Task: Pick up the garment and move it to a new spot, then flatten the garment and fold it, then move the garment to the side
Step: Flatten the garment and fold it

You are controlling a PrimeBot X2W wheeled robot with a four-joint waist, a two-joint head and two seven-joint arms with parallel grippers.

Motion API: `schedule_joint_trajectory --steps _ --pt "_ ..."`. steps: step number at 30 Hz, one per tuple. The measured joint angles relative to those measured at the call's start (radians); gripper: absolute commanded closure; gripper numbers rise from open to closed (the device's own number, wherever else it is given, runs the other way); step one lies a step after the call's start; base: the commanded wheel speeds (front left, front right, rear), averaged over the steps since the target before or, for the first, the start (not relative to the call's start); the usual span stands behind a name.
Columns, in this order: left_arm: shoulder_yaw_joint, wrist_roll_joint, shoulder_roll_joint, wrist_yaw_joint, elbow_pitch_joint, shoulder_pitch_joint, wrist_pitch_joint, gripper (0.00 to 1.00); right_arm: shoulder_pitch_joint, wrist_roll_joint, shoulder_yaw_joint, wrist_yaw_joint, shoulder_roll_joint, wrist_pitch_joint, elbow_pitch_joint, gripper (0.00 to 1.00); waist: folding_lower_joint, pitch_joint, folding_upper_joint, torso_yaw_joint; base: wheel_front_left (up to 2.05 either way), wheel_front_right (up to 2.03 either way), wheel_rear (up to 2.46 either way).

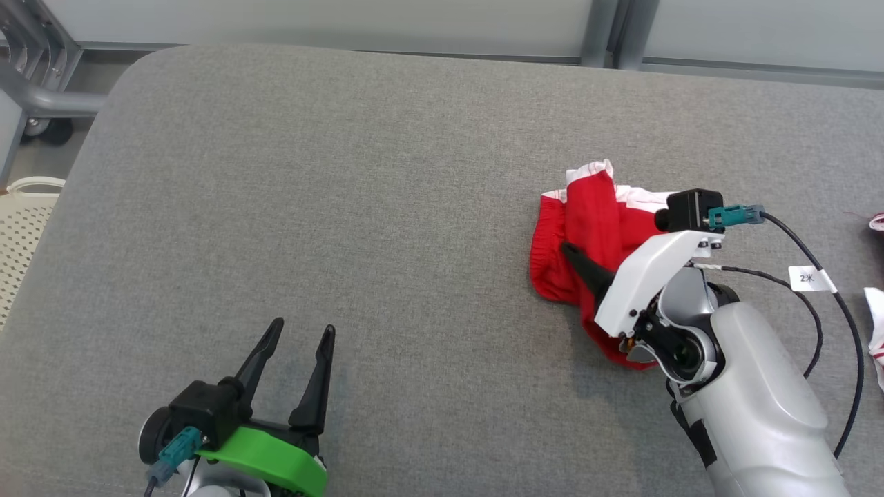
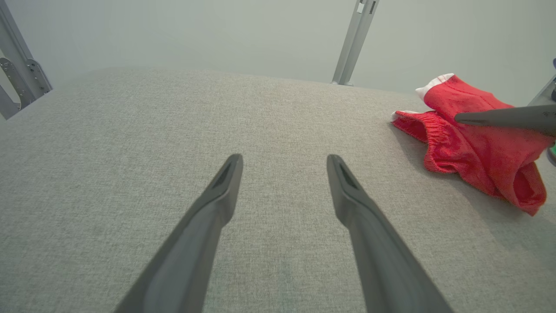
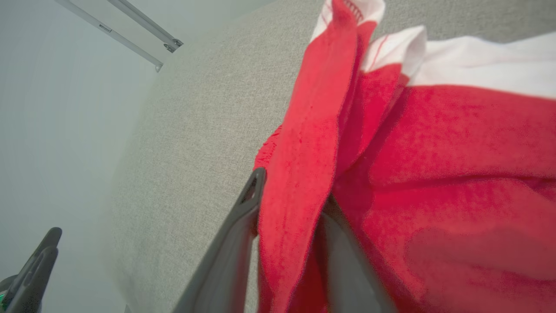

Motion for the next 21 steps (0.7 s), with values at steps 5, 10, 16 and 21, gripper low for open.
schedule_joint_trajectory --steps 5,10,16,21 --pt "0.039 0.016 -0.014 -0.003 0.018 0.022 0.000 0.00 -0.024 0.122 0.061 0.000 0.001 -0.089 -0.005 0.00 0.0000 -0.008 0.0000 -0.023 0.00 0.00 0.00" --pt "0.073 0.025 -0.032 -0.007 0.009 0.063 0.000 0.00 -0.001 0.210 0.045 0.000 0.001 -0.106 -0.105 0.00 0.0000 -0.023 0.0000 -0.065 0.00 0.00 0.00" --pt "0.101 0.046 -0.044 -0.004 -0.038 0.093 0.000 0.00 0.137 0.094 -0.109 0.000 -0.031 0.034 -0.262 0.00 0.0000 -0.025 0.0000 -0.111 0.00 0.00 0.00" --pt "0.101 0.063 -0.054 -0.018 -0.052 0.081 0.000 0.00 0.186 0.036 -0.216 0.000 -0.038 0.139 -0.296 0.00 0.0000 0.013 0.0000 -0.125 0.00 0.00 0.00"
